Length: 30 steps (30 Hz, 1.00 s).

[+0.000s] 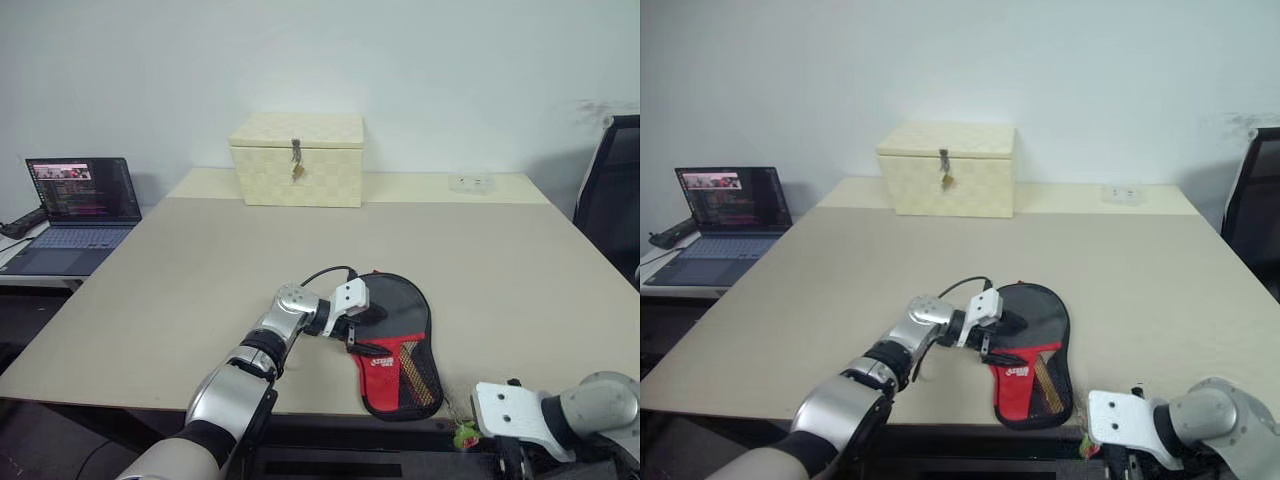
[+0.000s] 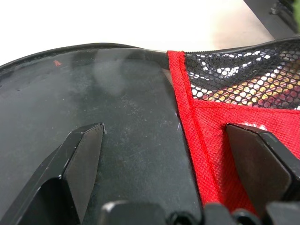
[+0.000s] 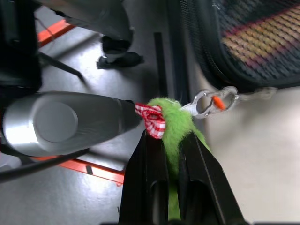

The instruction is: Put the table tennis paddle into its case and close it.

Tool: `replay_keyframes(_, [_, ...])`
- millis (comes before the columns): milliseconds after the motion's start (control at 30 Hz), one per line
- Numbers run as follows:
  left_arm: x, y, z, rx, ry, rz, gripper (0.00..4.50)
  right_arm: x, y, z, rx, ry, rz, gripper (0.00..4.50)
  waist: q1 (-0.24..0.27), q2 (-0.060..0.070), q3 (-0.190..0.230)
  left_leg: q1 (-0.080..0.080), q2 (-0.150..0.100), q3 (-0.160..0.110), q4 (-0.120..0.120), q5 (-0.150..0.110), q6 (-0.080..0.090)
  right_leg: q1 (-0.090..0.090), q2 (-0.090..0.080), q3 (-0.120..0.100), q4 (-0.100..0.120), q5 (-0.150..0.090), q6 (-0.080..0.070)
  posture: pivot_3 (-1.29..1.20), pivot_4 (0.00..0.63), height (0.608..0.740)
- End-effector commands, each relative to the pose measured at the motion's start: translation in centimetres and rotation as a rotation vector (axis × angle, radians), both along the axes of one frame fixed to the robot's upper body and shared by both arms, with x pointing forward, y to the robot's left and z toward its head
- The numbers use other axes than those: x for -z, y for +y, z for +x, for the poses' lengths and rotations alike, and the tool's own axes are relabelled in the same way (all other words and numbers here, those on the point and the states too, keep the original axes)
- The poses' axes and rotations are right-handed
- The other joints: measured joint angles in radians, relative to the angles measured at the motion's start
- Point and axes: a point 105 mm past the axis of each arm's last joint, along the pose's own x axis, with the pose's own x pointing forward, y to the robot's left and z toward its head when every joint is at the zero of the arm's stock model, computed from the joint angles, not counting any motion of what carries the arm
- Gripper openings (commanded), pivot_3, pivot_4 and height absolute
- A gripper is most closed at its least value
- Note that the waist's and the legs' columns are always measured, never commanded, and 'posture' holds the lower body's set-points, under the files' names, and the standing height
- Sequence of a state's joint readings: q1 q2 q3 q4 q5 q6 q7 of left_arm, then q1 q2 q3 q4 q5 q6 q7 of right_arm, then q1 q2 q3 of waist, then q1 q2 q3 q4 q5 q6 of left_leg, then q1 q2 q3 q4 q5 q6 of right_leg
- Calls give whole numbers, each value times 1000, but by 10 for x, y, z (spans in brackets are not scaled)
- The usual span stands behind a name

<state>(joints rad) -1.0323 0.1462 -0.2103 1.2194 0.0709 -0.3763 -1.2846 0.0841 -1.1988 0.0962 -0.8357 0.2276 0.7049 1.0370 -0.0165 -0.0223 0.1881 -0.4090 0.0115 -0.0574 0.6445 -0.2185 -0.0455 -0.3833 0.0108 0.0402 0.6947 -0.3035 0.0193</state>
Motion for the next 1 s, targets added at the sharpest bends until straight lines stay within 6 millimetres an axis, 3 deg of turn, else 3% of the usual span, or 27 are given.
replay_keyframes(33, [11,-5,-3,-5,27,32,4500,-7,18,-27,-111,68,40,33,1,0,0,0,0,0,0,0,0,0,0,0,-1,0,0,0,150,740])
replay_keyframes(233, [7,-12,-1,-16,23,25,4500,-8,41,-44,-196,92,103,33,8,0,0,0,0,-1,0,0,0,3,0,-1,-3,0,1,0,150,740])
replay_keyframes(333, [6,-17,-1,-13,17,28,4500,-10,59,-43,-249,80,154,33,12,1,-1,1,0,-2,0,0,0,4,0,-2,-5,0,1,0,150,740])
replay_keyframes(500, [5,-20,-1,-3,8,29,4500,-9,64,-31,-222,46,127,33,17,1,-1,0,-1,-3,0,0,0,4,-2,-2,-7,1,2,0,150,740])
replay_keyframes(733, [3,-14,2,-29,-3,18,4500,-14,58,-22,-166,52,126,2111,17,1,-1,0,-1,-2,0,0,1,5,-3,-2,-8,2,3,0,150,740])
replay_keyframes(833, [2,-9,5,-54,-1,-1,4500,-27,56,-6,-89,22,185,3064,16,0,-1,1,-1,-2,1,0,1,5,-3,-2,-8,3,4,0,150,740])
replay_keyframes(1000, [-11,3,11,-77,-26,-63,4500,-48,34,33,87,-73,253,3064,14,0,-1,1,-1,-1,1,0,1,5,-3,-1,-8,3,4,0,150,740])
